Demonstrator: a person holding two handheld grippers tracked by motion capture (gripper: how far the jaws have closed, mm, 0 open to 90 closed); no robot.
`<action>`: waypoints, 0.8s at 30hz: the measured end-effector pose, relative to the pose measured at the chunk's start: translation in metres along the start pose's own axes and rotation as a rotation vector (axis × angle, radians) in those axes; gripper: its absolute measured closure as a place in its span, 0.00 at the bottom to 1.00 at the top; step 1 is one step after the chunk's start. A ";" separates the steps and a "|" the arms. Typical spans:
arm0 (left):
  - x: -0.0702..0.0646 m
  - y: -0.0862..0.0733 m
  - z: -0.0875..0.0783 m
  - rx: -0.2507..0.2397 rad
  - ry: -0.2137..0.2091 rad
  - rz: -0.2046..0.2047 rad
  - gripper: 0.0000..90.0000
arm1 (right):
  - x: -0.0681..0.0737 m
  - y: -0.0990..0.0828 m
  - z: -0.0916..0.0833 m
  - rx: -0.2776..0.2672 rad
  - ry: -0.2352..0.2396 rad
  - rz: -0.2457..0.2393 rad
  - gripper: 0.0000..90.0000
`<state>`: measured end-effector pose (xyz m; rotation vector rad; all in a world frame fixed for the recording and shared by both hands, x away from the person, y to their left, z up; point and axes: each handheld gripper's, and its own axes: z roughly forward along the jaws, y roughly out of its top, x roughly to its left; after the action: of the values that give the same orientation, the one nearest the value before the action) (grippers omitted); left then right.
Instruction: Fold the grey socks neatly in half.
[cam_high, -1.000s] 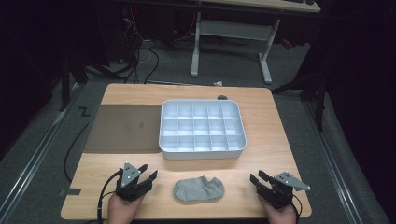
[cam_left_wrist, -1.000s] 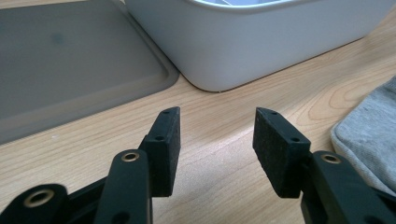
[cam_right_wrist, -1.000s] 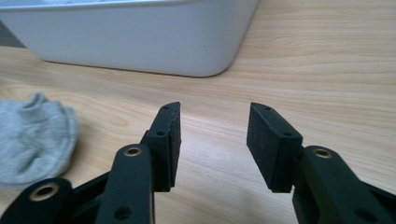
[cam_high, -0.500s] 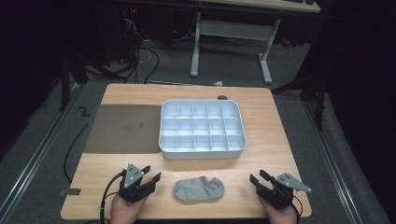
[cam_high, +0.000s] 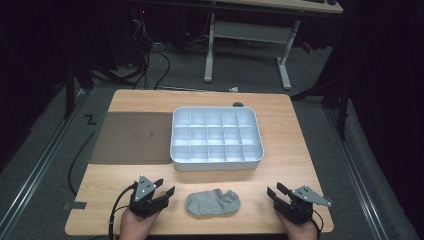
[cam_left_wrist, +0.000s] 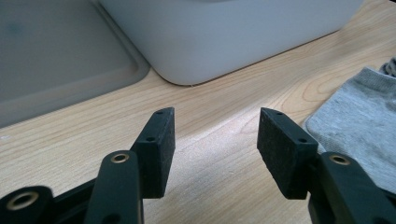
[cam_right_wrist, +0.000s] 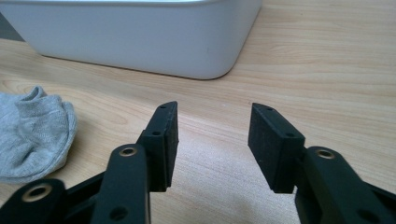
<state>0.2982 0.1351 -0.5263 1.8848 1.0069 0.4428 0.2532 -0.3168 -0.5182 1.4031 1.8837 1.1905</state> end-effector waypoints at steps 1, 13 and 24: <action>-0.001 0.000 0.000 0.000 -0.002 0.002 0.53 | 0.001 0.000 0.000 0.001 0.000 -0.009 0.62; -0.012 0.003 0.001 0.003 -0.033 0.019 0.55 | 0.015 0.003 0.002 0.023 0.039 -0.030 0.65; -0.046 0.021 0.017 0.003 -0.087 0.051 0.56 | 0.045 0.014 0.013 0.041 0.134 -0.081 0.61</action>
<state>0.2914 0.0847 -0.5121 1.9193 0.9039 0.3861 0.2544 -0.2689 -0.5079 1.2831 2.0465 1.2399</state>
